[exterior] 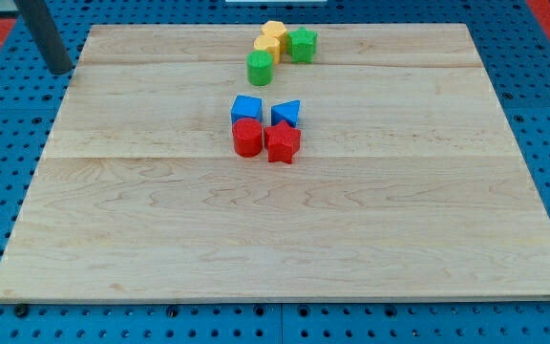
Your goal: Move your arm to the top right
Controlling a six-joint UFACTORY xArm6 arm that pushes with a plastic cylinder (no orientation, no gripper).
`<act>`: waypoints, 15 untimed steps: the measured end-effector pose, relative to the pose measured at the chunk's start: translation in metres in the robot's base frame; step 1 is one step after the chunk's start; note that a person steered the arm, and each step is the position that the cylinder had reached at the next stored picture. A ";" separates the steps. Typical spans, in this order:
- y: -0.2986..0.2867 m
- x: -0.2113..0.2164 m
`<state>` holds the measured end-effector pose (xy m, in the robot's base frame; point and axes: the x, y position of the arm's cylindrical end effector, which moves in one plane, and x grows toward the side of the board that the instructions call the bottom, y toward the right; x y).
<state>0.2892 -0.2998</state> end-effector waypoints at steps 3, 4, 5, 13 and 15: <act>0.124 -0.018; 0.150 -0.082; 0.197 -0.097; 0.295 -0.011; 0.275 -0.046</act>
<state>0.2436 -0.0247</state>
